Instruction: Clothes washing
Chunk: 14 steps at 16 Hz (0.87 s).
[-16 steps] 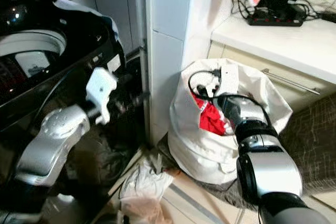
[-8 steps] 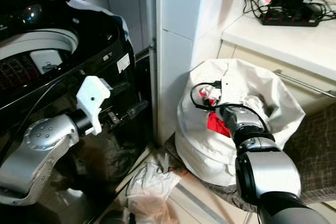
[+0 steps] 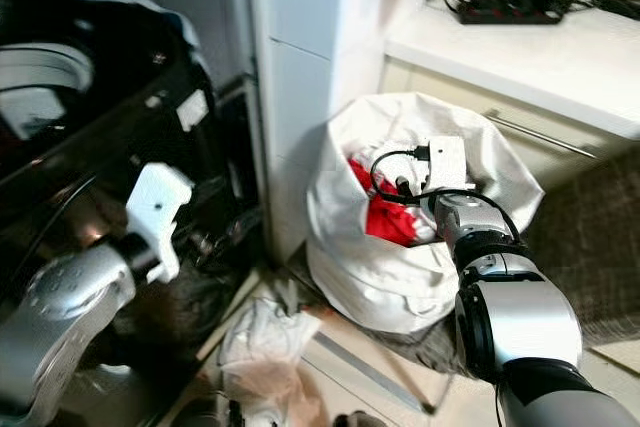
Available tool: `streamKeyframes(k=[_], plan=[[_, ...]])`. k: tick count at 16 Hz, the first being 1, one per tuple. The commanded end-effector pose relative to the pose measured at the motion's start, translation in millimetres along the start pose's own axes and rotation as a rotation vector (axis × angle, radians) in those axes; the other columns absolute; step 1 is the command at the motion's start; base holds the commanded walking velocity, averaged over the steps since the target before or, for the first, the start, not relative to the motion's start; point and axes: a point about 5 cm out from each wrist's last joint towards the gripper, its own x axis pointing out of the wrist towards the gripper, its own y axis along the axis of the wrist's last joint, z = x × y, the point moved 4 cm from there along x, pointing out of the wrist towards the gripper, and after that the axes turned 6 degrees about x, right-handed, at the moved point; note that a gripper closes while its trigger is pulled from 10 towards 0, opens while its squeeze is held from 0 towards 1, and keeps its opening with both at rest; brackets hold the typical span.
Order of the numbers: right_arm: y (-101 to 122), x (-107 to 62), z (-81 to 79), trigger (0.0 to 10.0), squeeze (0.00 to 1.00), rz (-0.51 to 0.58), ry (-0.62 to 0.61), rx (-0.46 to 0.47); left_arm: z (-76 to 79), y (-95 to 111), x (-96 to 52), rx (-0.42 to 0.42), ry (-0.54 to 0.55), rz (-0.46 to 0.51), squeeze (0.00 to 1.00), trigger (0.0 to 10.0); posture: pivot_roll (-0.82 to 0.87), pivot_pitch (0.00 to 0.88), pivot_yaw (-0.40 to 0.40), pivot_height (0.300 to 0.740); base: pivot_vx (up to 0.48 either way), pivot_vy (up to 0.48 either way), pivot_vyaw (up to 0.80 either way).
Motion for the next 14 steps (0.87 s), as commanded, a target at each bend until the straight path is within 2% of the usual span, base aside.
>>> streamKeyframes(k=[1,3,5,6,7,8,9,11,14], plan=[[-6,0.2,0.9,10.0,1.00,-0.031,-0.002,0.001,3.8,3,-7.2,0.002,0.003,-0.006,0.00,10.0,0.17,0.142,-0.037,0.740,0.000,0.000,0.00],[-13,0.7,-1.2,10.0,1.00,-0.050,0.004,0.021,14.1,2,-14.7,-0.019,-0.028,-0.023,0.00,10.0,0.18,0.152,-0.036,0.740,0.000,0.000,0.00],[-13,1.4,-18.7,10.0,1.00,-0.062,0.095,0.053,27.3,5,-19.6,-0.024,-0.111,-0.026,0.00,10.0,0.18,0.147,-0.034,0.740,0.000,0.000,0.00],[-15,1.3,-21.4,10.0,1.00,-0.079,0.106,0.043,31.6,7,-20.3,-0.032,-0.140,-0.022,0.00,10.0,0.19,0.146,-0.034,0.740,0.000,0.000,0.00],[-23,1.3,-23.1,10.0,0.73,-0.121,0.102,0.014,43.0,12,-22.5,-0.047,-0.216,-0.009,0.00,10.0,0.19,0.140,-0.033,0.740,0.000,0.000,0.00],[-28,1.3,-22.1,10.0,0.16,-0.142,0.089,-0.002,48.8,15,-23.8,-0.056,-0.254,-0.005,0.00,10.0,0.19,0.138,-0.030,0.740,0.000,0.000,0.00],[-35,1.3,-22.0,10.0,0.00,-0.168,0.079,-0.011,54.0,17,-25.2,-0.051,-0.286,-0.003,0.00,10.0,0.19,0.139,-0.030,0.740,0.000,0.000,0.00],[-50,1.1,-27.4,10.0,0.00,-0.207,0.096,-0.009,56.5,18,-27.2,-0.044,-0.294,-0.012,0.00,10.0,0.20,0.139,-0.026,0.740,0.000,0.000,0.00],[-60,1.3,-33.8,10.0,0.00,-0.212,0.130,-0.014,56.7,19,-29.8,-0.034,-0.296,-0.026,0.00,10.0,0.23,0.143,-0.027,0.740,0.000,0.000,0.00]])
